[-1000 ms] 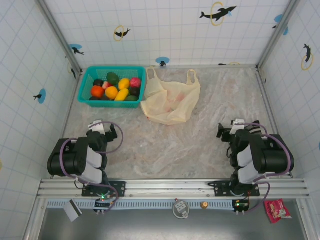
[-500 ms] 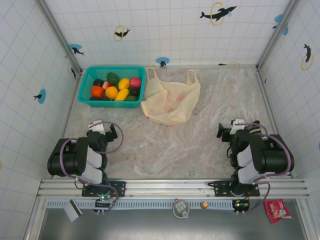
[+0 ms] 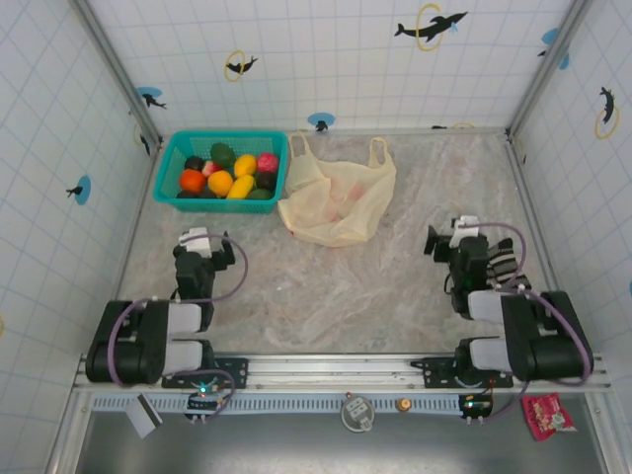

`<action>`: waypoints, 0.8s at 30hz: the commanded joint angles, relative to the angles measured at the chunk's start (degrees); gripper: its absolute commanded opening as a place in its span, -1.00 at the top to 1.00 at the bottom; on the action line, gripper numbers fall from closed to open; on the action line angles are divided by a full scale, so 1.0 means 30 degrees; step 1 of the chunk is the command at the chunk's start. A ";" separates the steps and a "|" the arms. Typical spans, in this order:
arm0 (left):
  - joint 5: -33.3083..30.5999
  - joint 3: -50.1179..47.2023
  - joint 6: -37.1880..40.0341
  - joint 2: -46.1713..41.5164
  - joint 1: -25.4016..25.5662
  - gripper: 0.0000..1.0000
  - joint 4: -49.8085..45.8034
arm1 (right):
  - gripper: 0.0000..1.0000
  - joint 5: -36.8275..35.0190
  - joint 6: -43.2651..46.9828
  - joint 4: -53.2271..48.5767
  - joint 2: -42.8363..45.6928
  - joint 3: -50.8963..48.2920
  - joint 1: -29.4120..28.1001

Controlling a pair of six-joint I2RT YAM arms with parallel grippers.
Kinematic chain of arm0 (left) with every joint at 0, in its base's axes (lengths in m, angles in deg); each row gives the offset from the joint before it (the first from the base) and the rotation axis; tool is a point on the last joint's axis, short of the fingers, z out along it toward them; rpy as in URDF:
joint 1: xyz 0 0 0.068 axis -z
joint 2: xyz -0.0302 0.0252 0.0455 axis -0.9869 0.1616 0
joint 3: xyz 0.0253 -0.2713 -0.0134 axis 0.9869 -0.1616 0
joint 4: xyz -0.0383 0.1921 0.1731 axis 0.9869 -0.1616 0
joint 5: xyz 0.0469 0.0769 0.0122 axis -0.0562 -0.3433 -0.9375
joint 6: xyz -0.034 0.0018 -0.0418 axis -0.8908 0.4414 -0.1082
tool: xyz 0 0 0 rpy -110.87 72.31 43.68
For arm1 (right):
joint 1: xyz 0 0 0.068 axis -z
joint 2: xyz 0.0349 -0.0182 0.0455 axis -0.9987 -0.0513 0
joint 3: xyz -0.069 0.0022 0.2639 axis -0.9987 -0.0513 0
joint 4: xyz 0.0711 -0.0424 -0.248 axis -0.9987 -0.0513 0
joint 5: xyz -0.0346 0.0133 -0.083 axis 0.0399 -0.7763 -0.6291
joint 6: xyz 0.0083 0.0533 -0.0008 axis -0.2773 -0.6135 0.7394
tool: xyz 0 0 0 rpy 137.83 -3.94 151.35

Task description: Place the fake fruits into the plastic bag and tie a complex knot

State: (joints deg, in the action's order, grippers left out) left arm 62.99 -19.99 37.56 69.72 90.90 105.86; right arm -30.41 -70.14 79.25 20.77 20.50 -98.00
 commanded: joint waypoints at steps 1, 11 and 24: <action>-0.1241 0.1692 0.1935 -0.2443 0.2711 -0.95 -0.2551 | -0.99 -0.1901 -0.1524 -0.3146 0.2335 0.1576 -0.2077; -0.7147 1.4885 -0.5023 -0.2859 1.1426 -0.95 -2.3916 | -0.99 0.1050 -0.5683 -1.5245 0.5299 0.9404 -0.7967; -0.9464 1.2311 -0.9991 -0.3660 1.0810 -0.94 -2.4970 | -0.86 0.3108 -1.0553 -1.7732 -0.4376 1.3546 -0.5491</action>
State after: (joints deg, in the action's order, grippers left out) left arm 34.81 15.04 8.51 58.14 123.40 33.25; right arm -19.70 -95.43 30.90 11.96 56.50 -115.75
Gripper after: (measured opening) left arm 0.970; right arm 0.933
